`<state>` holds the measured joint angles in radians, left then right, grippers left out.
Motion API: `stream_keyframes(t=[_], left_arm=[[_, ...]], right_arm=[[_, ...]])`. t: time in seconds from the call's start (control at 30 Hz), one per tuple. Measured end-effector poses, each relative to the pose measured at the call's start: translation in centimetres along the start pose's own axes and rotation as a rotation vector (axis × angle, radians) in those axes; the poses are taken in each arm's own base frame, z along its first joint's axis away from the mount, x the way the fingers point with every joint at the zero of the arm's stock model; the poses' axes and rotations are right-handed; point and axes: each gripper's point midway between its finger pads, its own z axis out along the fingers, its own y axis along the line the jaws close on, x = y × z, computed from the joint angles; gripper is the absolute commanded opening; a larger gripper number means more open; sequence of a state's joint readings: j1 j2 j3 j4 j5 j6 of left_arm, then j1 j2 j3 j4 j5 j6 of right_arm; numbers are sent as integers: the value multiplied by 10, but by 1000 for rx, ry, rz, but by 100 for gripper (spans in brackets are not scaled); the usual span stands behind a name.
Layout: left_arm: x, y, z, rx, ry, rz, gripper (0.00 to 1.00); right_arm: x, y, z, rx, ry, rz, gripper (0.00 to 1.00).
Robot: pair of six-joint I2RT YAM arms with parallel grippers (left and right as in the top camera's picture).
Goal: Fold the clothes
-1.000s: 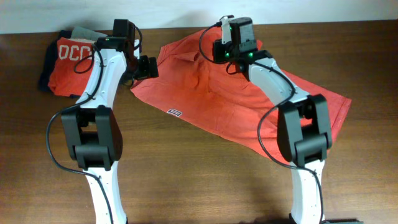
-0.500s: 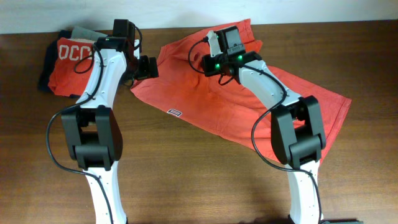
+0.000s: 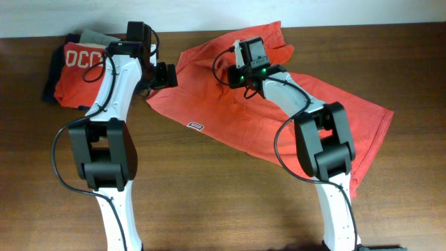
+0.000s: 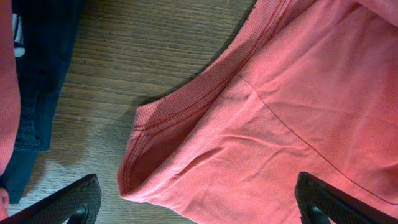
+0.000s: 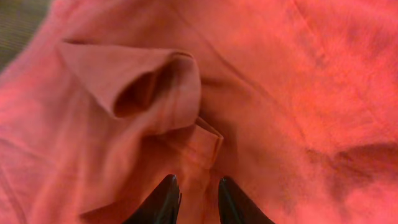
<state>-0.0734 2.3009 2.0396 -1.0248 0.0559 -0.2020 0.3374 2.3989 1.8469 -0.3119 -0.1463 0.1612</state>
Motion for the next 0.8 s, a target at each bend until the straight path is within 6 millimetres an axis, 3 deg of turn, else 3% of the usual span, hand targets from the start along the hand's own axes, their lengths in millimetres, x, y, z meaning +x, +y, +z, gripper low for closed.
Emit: stream_keyframes(t=[0.17, 0.6, 0.8], left_arm=[[0, 0, 0, 0, 0, 0, 99], [0, 0, 0, 0, 0, 0, 99], [0, 0, 0, 0, 0, 0, 99]], right_arm=[[5, -4, 9, 8, 2, 2, 27], [-10, 2, 10, -29, -58, 58, 24], [-9, 2, 10, -36, -54, 83, 29]])
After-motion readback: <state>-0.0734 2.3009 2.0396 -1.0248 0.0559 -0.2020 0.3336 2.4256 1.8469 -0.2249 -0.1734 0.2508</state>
